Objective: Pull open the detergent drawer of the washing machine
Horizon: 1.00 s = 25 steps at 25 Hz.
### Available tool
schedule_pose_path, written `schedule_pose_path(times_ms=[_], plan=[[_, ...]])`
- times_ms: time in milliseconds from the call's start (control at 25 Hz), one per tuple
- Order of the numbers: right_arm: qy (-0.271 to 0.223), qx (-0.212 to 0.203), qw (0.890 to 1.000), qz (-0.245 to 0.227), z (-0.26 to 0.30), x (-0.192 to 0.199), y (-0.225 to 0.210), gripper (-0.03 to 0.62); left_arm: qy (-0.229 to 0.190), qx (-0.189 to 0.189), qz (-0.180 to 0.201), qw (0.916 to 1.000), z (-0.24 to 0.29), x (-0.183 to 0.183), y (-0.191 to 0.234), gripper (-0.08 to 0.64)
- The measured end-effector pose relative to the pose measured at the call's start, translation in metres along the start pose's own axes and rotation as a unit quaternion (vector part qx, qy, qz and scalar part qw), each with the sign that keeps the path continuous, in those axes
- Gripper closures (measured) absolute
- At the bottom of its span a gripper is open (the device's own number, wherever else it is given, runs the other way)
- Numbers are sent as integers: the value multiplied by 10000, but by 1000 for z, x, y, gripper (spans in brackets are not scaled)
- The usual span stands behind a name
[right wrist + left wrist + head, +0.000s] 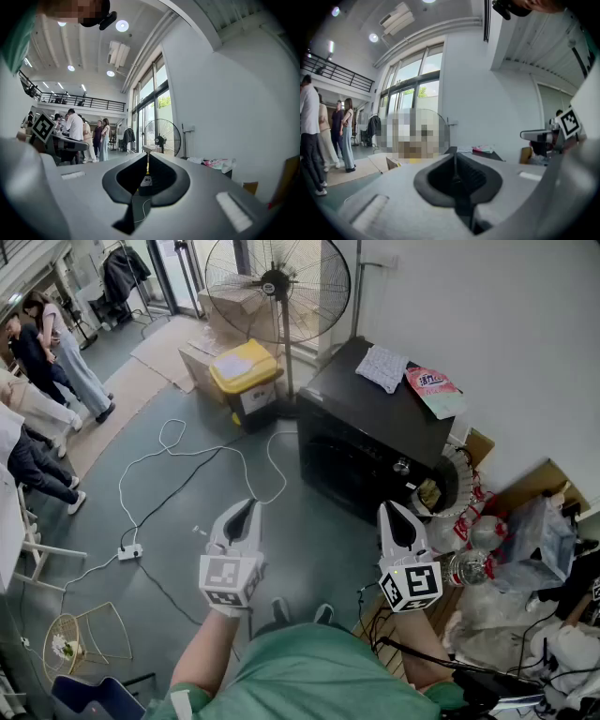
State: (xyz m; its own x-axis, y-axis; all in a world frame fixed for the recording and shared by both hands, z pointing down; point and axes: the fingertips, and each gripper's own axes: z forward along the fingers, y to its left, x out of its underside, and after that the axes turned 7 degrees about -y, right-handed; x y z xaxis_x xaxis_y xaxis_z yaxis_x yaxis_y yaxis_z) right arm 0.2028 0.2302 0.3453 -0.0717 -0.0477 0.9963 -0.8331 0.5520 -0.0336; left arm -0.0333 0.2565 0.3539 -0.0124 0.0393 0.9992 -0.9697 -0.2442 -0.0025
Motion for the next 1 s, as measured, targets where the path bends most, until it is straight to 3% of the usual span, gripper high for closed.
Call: schedule_pose_path(times_ms=[400, 560, 720, 1000], plan=[[168, 158, 9997, -103, 20, 16, 39, 584, -144, 22, 92, 9999, -12, 0, 50, 545], [185, 444, 9987, -149, 25, 13, 40, 583, -76, 235, 149, 9996, -10, 2, 53, 452], [253, 501, 9978, -339, 34, 8, 54, 447, -114, 351, 165, 9992, -14, 0, 67, 388], [229, 726, 9954, -577, 48, -3, 79, 442, -283, 613, 121, 9976, -16, -4, 99, 364]])
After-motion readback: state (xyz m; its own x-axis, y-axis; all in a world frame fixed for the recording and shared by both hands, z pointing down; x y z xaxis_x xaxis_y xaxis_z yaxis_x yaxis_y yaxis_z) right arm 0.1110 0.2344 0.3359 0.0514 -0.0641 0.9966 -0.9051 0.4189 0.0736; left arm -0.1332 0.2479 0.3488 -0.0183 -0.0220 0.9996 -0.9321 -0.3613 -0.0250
